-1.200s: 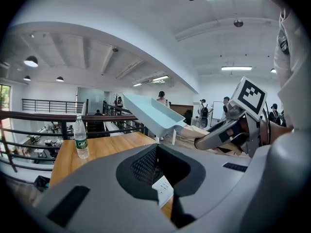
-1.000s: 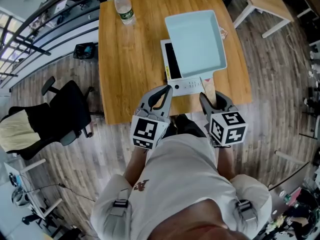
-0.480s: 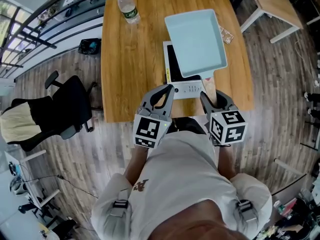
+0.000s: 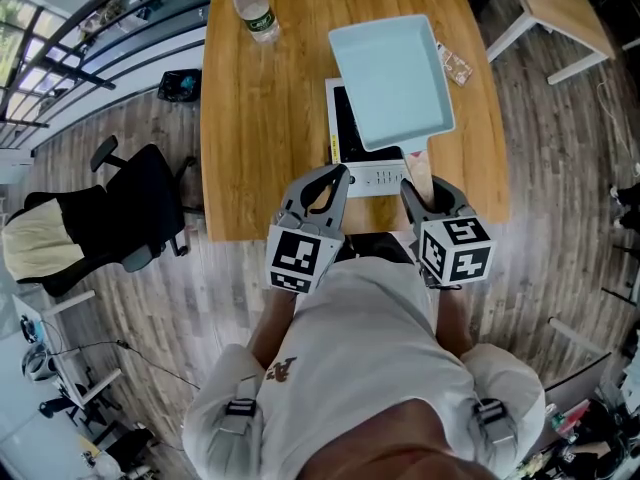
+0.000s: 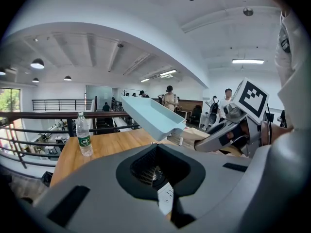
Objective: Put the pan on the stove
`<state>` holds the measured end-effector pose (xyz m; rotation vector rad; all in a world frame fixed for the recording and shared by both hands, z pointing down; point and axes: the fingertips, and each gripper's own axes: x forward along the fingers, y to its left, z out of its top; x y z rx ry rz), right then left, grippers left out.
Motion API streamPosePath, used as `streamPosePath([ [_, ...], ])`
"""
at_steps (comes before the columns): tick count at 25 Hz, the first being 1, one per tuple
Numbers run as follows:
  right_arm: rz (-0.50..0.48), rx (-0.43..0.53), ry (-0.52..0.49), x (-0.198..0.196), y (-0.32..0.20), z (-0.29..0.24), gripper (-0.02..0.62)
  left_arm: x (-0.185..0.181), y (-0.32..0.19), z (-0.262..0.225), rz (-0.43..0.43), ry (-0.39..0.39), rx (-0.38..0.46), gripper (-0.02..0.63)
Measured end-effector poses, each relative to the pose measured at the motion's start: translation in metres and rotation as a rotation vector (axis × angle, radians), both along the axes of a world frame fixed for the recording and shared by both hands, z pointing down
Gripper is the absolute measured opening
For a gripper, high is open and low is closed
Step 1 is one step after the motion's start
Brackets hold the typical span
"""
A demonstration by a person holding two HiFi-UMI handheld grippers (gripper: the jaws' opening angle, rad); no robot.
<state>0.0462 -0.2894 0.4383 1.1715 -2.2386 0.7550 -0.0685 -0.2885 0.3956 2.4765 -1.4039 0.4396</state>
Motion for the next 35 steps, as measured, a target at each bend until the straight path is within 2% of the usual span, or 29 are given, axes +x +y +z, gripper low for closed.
streamPosePath([
  [35, 0.019, -0.186, 0.055, 0.009, -0.005, 0.093, 0.123, 0.021, -0.016, 0.067, 0.027, -0.025, -0.151, 0.018],
])
